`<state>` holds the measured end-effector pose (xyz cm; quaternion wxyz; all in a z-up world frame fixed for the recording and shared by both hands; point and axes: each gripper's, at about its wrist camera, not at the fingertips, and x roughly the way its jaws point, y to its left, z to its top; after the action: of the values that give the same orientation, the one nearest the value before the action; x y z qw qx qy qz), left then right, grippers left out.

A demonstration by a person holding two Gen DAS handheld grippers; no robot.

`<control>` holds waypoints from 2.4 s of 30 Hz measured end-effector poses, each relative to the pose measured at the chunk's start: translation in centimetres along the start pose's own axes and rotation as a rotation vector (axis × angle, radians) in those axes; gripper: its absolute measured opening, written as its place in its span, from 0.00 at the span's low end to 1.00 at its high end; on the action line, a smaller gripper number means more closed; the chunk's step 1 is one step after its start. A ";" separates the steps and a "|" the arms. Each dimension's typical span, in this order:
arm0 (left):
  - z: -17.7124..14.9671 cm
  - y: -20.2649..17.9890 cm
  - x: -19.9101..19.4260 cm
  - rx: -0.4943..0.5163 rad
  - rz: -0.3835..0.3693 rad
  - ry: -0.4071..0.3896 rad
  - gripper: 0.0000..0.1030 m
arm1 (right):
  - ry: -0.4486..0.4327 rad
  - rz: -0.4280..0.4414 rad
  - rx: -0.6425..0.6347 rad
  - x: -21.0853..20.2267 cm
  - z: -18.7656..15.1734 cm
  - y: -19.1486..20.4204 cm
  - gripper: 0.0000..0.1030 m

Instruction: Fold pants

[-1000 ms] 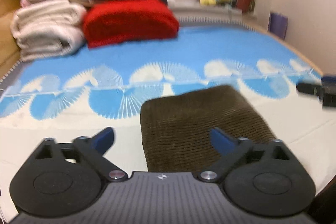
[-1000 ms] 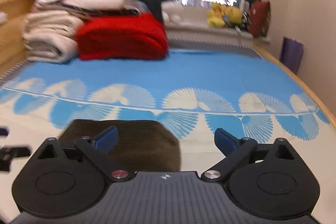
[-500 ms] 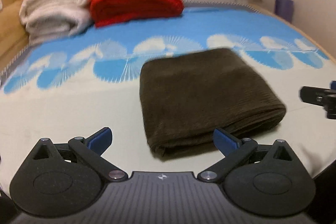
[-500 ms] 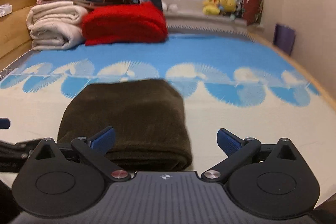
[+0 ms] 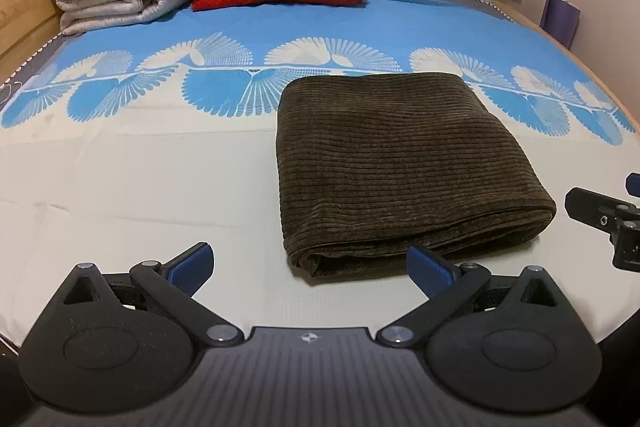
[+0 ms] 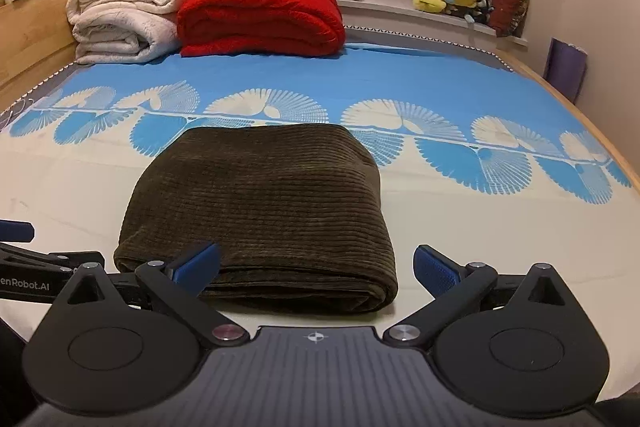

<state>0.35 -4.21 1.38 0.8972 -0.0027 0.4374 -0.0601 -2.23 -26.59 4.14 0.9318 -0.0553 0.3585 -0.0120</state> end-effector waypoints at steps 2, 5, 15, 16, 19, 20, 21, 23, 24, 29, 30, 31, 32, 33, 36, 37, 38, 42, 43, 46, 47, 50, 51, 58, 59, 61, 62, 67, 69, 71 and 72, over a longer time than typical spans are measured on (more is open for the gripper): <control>0.1 0.0 0.0 -0.003 -0.003 0.001 1.00 | 0.003 -0.001 0.005 0.1 0.0 0.0 0.99; 0.1 -0.1 0.0 -0.007 -0.008 0.001 1.00 | 0.008 0.001 0.017 0.2 0.1 -0.2 0.99; 0.0 -0.4 0.1 0.008 -0.017 0.005 1.00 | 0.013 0.005 0.025 0.3 0.1 -0.5 0.99; 0.0 -0.5 0.1 0.009 -0.017 0.005 1.00 | 0.013 0.006 0.025 0.3 0.1 -0.5 0.99; 0.0 -0.5 0.1 0.008 -0.018 0.005 1.00 | 0.017 0.008 0.025 0.3 0.1 -0.5 0.99; 0.0 -0.4 0.0 0.006 -0.020 0.004 1.00 | 0.017 0.008 0.023 0.3 0.1 -0.4 0.99; 0.0 -0.4 0.0 0.005 -0.020 0.003 1.00 | 0.016 0.007 0.023 0.3 0.1 -0.4 0.99; 0.0 -0.4 0.1 0.004 -0.019 0.005 1.00 | 0.017 0.009 0.024 0.3 0.1 -0.4 0.99; 0.0 -0.5 0.1 0.003 -0.018 0.008 1.00 | 0.017 0.011 0.026 0.2 0.1 -0.4 0.99; 0.0 -0.5 0.2 0.004 -0.022 0.006 1.00 | 0.019 0.012 0.022 0.3 0.1 -0.4 0.99; 0.0 -0.5 0.2 0.004 -0.021 0.007 1.00 | 0.020 0.012 0.023 0.3 0.1 -0.4 0.99; 0.0 -0.5 0.1 0.005 -0.021 0.007 1.00 | 0.020 0.012 0.025 0.3 0.2 -0.4 0.99; 0.0 -0.5 0.1 0.006 -0.022 0.006 1.00 | 0.020 0.013 0.024 0.3 0.1 -0.4 0.99; 0.0 -0.5 0.1 0.007 -0.023 0.005 1.00 | 0.020 0.013 0.025 0.2 0.1 -0.4 0.99; 0.0 -0.5 0.1 0.009 -0.023 0.004 1.00 | 0.020 0.013 0.023 0.2 0.1 -0.5 0.99; 0.0 -0.5 0.2 0.008 -0.024 0.004 1.00 | 0.019 0.012 0.023 0.3 0.2 -0.4 0.99; 0.0 -0.5 0.1 0.008 -0.024 0.004 1.00 | 0.019 0.012 0.023 0.3 0.2 -0.4 0.99; -0.1 -0.5 0.1 0.010 -0.025 0.003 1.00 | 0.020 0.012 0.024 0.2 0.2 -0.4 0.99; 0.0 -0.5 0.1 0.011 -0.026 0.003 1.00 | 0.020 0.012 0.024 0.3 0.2 -0.4 0.99; 0.0 -0.5 0.2 0.011 -0.026 0.003 1.00 | 0.021 0.011 0.023 0.3 0.2 -0.4 0.99; 0.0 -0.5 0.2 0.011 -0.027 0.003 1.00 | 0.021 0.012 0.023 0.2 0.2 -0.4 0.99; 0.0 -0.5 0.2 0.014 -0.028 0.002 1.00 | 0.021 0.012 0.023 0.3 0.2 -0.4 0.99; -0.1 -0.5 0.2 0.014 -0.028 0.002 1.00 | 0.021 0.011 0.023 0.3 0.2 -0.4 0.99; -0.1 -0.6 0.2 0.016 -0.028 0.002 1.00 | 0.021 0.012 0.024 0.3 0.2 -0.4 0.99; -0.1 -0.6 0.2 0.017 -0.028 0.003 1.00 | 0.021 0.012 0.024 0.3 0.2 -0.4 0.99; -0.1 -0.6 0.3 0.016 -0.027 0.004 1.00 | 0.021 0.012 0.024 0.3 0.2 -0.4 0.99; -0.1 -0.6 0.3 0.015 -0.027 0.005 1.00 | 0.021 0.012 0.024 0.2 0.2 -0.4 0.99; -0.1 -0.7 0.2 0.016 -0.028 0.005 1.00 | 0.021 0.012 0.024 0.3 0.2 -0.4 0.99; -0.2 -0.7 0.2 0.017 -0.028 0.006 1.00 | 0.021 0.012 0.024 0.3 0.2 -0.4 0.99; -0.2 -0.7 0.2 0.016 -0.028 0.006 1.00 | 0.022 0.011 0.024 0.3 0.2 -0.4 0.99; -0.2 -0.7 0.2 0.017 -0.029 0.005 1.00 | 0.021 0.011 0.024 0.3 0.2 -0.4 0.99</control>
<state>0.28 -4.95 1.13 0.8951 -0.0013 0.4392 -0.0767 -1.90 -26.99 4.15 0.9286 -0.0420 0.3684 -0.0117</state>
